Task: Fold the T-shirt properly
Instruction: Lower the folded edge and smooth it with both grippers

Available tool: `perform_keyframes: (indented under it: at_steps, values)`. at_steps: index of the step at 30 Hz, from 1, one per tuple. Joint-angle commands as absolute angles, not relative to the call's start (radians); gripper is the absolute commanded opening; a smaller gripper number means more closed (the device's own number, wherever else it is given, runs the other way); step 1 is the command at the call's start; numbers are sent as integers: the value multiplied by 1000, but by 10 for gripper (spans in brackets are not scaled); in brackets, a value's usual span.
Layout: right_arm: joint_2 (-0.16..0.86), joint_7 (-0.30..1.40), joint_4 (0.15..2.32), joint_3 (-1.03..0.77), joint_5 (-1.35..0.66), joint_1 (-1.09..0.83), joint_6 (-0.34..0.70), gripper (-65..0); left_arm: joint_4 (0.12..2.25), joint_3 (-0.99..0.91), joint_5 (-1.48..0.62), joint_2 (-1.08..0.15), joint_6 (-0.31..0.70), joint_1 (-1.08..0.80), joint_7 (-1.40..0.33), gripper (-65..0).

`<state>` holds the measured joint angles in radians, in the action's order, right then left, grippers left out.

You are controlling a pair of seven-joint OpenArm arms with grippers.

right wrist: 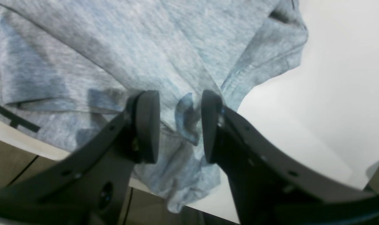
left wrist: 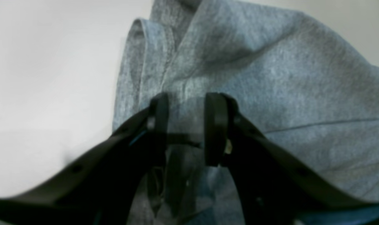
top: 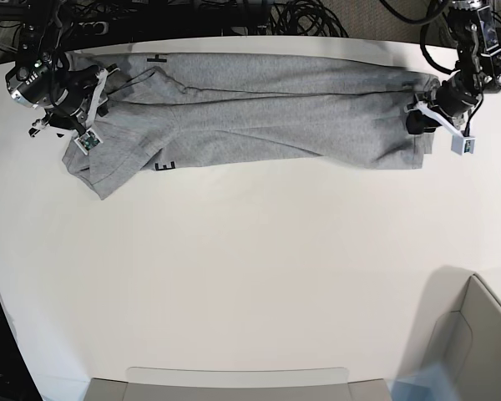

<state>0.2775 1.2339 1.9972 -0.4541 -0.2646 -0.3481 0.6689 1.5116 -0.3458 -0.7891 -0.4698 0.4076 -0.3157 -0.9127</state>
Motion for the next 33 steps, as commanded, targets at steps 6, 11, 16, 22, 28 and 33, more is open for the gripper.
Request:
perform_keyframes:
  at_steps: [6,11,16,22,28,33]
  values:
    - [291,1225,2017,-458,-269,-343,687,-426,1524,-354,-779,-509,397,-321,-901,-459]
    - [291,1227,2017,-458,-269,-343,687,-426,1524,-415,-779,-507,397,-321,-909,-460]
    - [291,1227,2017,-458,-269,-343,687,-426,1566,-443,-777,-509,397,-323,-914,-460]
    - [291,1227,2017,-458,-269,-338,687,-426,1535,-432,-779,-503,398,-325,-914,-460]
    - [291,1227,2017,-458,-269,-338,687,-426,1500,-432,-779,-507,400,-335,-914,-459]
    - [291,1227,2017,-458,-269,-338,687,-426,1477,-397,-780,-509,403,-335,-912,-458]
